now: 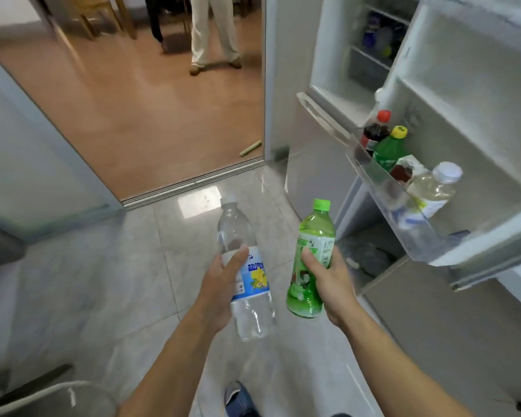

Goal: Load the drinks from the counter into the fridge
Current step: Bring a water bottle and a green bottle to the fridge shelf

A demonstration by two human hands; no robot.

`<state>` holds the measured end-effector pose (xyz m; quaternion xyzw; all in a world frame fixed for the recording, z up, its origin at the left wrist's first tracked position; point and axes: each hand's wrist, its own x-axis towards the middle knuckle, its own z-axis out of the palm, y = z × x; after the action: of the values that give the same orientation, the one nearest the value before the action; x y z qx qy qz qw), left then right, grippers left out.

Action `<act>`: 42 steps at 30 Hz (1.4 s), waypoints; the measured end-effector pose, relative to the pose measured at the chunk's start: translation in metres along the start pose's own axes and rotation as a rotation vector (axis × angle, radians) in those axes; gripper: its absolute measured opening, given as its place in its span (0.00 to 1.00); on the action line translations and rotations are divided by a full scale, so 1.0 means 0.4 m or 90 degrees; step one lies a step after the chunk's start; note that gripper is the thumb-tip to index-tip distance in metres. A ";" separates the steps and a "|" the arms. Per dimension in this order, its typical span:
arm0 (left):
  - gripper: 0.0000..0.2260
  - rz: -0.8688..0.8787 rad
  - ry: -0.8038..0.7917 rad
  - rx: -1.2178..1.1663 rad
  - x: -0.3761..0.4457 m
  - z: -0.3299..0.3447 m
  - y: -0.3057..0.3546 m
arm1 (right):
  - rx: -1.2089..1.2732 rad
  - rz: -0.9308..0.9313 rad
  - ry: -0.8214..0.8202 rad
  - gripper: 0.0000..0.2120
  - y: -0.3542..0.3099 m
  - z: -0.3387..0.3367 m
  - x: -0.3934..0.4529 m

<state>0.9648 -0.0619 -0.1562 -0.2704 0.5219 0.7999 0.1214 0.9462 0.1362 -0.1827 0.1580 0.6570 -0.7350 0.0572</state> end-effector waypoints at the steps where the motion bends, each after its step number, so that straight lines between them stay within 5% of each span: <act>1: 0.28 0.010 -0.002 -0.003 0.022 -0.019 0.034 | -0.005 -0.008 -0.004 0.14 -0.014 0.041 0.019; 12: 0.21 0.029 -0.040 -0.013 0.312 -0.017 0.278 | 0.017 -0.041 0.028 0.14 -0.109 0.243 0.300; 25: 0.23 0.000 -0.101 0.025 0.792 0.261 0.576 | 0.047 -0.056 0.123 0.14 -0.310 0.253 0.855; 29: 0.28 -0.023 -0.155 0.018 0.900 0.356 0.634 | 0.059 -0.064 0.178 0.15 -0.370 0.215 0.967; 36: 0.23 -0.104 -0.240 0.071 1.128 0.518 0.685 | 0.060 -0.080 0.311 0.24 -0.424 0.153 1.127; 42: 0.26 -0.130 -0.351 0.117 1.312 0.679 0.786 | 0.037 -0.128 0.478 0.16 -0.531 0.137 1.257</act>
<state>0.2993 0.0025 -0.1241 -0.0820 0.5097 0.7760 0.3624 0.4015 0.1723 -0.1313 0.3523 0.6235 -0.6460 -0.2644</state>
